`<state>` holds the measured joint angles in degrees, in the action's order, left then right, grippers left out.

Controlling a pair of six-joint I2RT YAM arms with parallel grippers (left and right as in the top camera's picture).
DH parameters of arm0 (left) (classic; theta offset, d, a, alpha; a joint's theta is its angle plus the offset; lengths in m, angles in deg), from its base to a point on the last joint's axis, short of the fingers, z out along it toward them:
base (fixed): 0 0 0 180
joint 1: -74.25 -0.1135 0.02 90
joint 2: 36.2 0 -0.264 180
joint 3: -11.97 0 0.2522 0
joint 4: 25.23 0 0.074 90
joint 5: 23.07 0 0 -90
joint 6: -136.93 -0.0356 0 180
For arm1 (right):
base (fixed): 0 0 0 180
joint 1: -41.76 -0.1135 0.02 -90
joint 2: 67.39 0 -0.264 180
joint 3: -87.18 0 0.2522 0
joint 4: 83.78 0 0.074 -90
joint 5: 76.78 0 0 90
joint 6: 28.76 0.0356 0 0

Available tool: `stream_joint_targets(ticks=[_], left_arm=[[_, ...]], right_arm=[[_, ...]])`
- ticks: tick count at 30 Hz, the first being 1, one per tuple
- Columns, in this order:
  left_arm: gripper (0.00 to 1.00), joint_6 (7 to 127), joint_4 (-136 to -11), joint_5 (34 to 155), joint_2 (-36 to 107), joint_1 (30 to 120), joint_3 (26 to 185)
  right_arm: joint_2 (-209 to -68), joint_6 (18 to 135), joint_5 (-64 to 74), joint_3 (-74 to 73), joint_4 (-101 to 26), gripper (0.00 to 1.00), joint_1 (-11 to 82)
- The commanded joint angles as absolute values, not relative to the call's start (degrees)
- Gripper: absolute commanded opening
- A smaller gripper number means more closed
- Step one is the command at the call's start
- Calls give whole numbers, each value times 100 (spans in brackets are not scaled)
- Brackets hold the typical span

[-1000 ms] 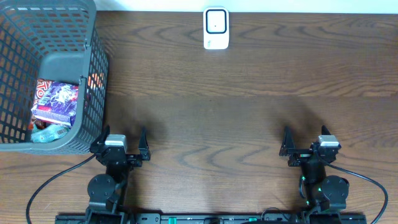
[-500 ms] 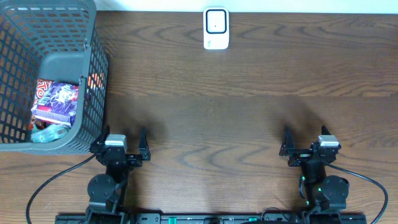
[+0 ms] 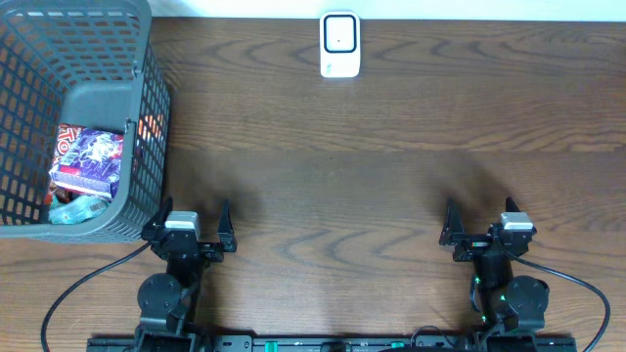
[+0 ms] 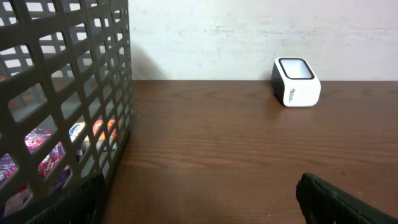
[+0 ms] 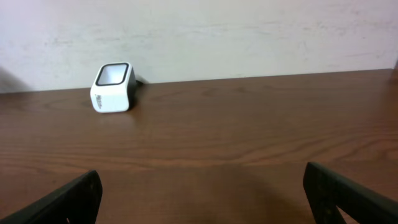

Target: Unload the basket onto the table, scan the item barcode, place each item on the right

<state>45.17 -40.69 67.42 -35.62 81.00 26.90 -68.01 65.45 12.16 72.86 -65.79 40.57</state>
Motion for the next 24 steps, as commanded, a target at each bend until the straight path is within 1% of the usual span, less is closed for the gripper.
stream_joint_targets(ticks=[1,12,13,16,19,22,24], left_arm=[[98,4438,-4318,6633,-3597,8065,2596],[98,4447,-4285,6654,-3597,8065,2596],[98,4617,-4270,6858,-3597,8065,2596],[98,5699,-4167,8130,-3597,8075,2600],[98,6595,-3957,9122,-3597,8075,2600],[98,7081,-3559,9406,-3597,8075,2600],[98,7363,-2810,9721,-3597,8075,2600]], right_arm=[[-6777,6481,1266,7311,-6573,99,4081],[-6777,6479,1266,7311,-6573,99,4081],[-6777,6481,1266,7311,-6573,99,4081],[-6777,6481,1266,7311,-6573,99,4081],[-6777,6481,1266,7311,-6573,99,4081],[-6777,6479,1266,7311,-6573,99,4081],[-6777,6481,1266,7311,-6573,99,4081]])
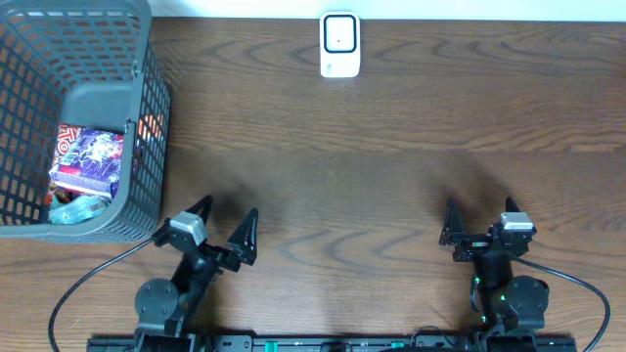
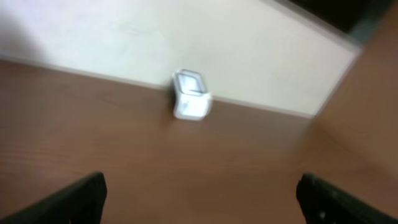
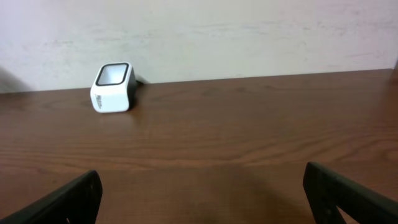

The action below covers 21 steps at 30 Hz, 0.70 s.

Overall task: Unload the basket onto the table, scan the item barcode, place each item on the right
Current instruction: 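Reach the left gripper into the grey basket and grasp the purple package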

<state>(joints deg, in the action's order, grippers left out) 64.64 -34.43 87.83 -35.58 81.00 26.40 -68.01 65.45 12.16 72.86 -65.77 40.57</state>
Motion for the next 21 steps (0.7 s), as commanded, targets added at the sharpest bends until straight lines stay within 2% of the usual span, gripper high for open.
stream_joint_targets(ticks=[1,6,9,13,17,21], left_arm=[[98,7363,-2361,9891,-3597,8075,2600],[98,7358,-772,10005,-3597,8073,2801],[98,7279,-639,9841,-3589,8073,3151],[98,6484,-659,9679,-3283,8073,3918],[98,5454,-1135,9135,-2469,8073,5005],[97,4853,-2580,7312,-1178,8065,6506]], right_arm=[[-6777,6481,1266,7311,-6573,99,4081],[-6777,6481,1266,7311,-6573,99,4081],[-6777,6481,1266,7311,-6573,99,4081],[-6777,6479,1266,7311,-6573,99,4081],[-6777,6479,1266,7311,-6573,99,4081],[-6777,6481,1266,7311,-6573,99,4081]])
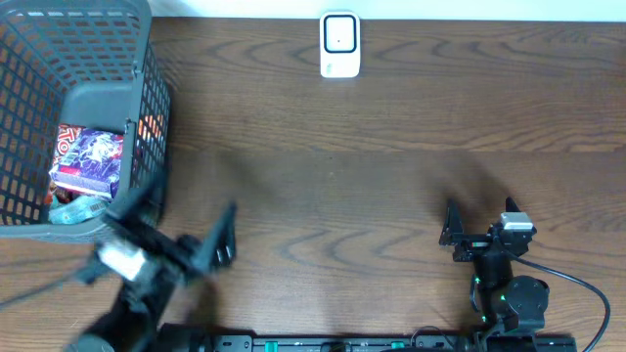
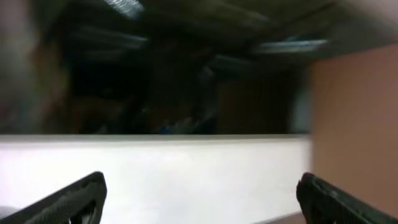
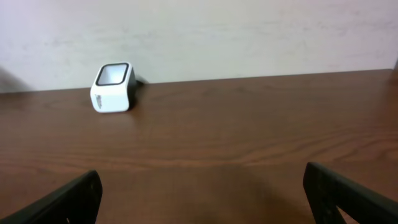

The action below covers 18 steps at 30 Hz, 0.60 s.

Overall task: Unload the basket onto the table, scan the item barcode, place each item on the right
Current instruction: 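Reach the left gripper into the grey basket and grasp the purple package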

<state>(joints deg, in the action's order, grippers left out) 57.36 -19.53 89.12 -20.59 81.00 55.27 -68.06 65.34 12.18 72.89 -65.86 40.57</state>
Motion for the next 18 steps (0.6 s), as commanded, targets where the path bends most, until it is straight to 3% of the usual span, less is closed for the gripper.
stream_joint_targets(ticks=[1,7,11,14,18], left_arm=[[98,4729,-2936,6908,-773,8032,6952],[98,4421,-5102,6327,1738,7083,9984],[98,4681,-6357,7223,3285,6117,11529],[98,4737,-7467,8027,3821,5861,11855],[98,4897,-7920,7083,4308,5492,11855]], right_arm=[[-6777,6479,1266,7311,-6573,99,4081],[-6777,6481,1266,7311,-6573,99,4081],[-6777,6479,1266,7311,-6573,99,4081],[-6777,6479,1266,7311,-6573,99,4081],[-6777,6479,1266,7311,-6573,99,4081]])
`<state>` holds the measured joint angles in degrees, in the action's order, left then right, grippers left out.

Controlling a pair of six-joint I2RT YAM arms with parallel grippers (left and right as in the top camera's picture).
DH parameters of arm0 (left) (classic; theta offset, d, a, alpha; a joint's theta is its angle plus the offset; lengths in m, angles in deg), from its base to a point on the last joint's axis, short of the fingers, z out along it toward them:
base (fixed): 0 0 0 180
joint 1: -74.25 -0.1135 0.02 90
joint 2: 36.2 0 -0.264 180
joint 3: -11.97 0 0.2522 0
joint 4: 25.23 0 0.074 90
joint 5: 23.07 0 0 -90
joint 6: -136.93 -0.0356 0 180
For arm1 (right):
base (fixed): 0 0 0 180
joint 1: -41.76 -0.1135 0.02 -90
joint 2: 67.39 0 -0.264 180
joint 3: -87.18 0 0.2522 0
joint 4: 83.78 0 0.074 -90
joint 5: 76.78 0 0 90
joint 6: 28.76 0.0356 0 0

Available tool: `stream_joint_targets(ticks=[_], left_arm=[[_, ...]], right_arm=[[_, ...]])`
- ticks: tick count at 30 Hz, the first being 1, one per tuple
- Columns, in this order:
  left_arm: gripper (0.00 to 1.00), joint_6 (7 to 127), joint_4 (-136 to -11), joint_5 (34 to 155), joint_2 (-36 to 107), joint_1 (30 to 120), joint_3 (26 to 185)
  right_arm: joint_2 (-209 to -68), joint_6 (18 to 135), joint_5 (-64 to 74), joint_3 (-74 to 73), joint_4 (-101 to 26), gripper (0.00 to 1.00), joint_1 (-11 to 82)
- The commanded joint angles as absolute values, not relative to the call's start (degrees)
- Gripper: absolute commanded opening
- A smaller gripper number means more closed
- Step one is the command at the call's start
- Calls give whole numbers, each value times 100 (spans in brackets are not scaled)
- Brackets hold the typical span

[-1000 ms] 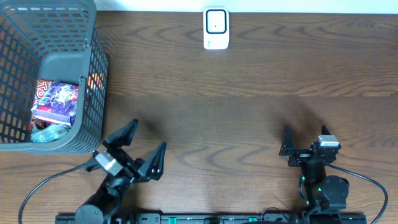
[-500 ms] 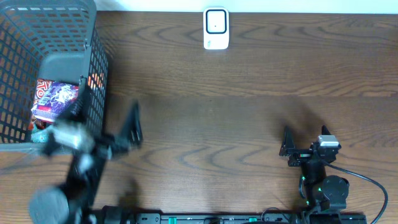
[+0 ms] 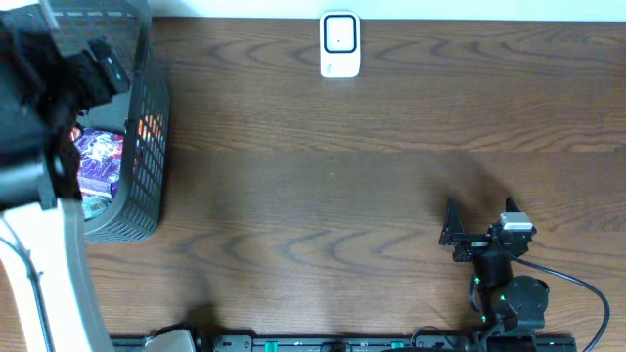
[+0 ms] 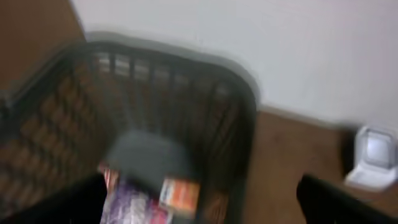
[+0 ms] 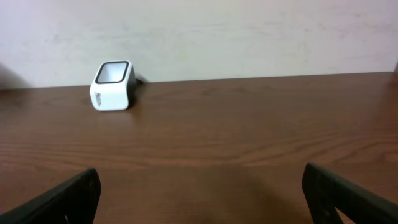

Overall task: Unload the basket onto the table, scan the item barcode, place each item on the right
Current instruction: 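Reach the left gripper into the grey basket and grasp the purple package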

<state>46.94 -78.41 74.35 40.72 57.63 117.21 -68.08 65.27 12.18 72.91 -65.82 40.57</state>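
The white barcode scanner (image 3: pixel 339 44) stands at the table's far edge, also visible as the scanner (image 5: pixel 112 85) in the right wrist view. A purple snack packet (image 3: pixel 98 158) lies in the grey mesh basket (image 3: pixel 149 108) with an orange item (image 4: pixel 180 194) beside it. My left gripper (image 4: pixel 199 211) hangs open high over the basket, looking down into it; the picture is blurred. The left arm (image 3: pixel 44 147) hides much of the basket from overhead. My right gripper (image 5: pixel 199 202) rests open and empty at the front right.
The basket fills the table's far left corner, its rim (image 4: pixel 186 56) tall above the table. A pale wall runs behind the far edge. The right arm's base and cable (image 3: pixel 562 279) sit at the front edge.
My left arm has gone from low at the front left, its camera on the wall, to high above the basket, camera looking into it. The right arm and scanner have not moved.
Both grippers first rested open at the front edge, the left one beside the basket. Then the left gripper was turned toward the scanner, then swung up in a blur. Now it is open above the basket's contents. The right arm stayed put throughout.
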Motion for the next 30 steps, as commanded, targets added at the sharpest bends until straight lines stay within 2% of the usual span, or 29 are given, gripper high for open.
stream_joint_targets(ticks=[1,4,6,12,20,30], left_arm=[[98,5446,-7935,6742,4448,5306,11855],[98,7011,-8105,6685,4798,4677,11855],[98,7474,-8285,6893,5006,4366,11852],[98,7487,-9032,6873,5594,4117,11741],[98,7800,-9082,6617,6011,4148,10985],[98,7854,-7928,6781,6079,4159,9704]], right_arm=[[-6777,6481,1266,7311,-6573,99,4081],[-6777,6481,1266,7311,-6573,99,4081],[-6777,6479,1266,7311,-6573,99,4081],[-6777,6481,1266,7311,-6573,99,4081],[-6777,6481,1266,7311,-6573,99,4081],[-6777,6481,1266,7311,-6573,99,4081]])
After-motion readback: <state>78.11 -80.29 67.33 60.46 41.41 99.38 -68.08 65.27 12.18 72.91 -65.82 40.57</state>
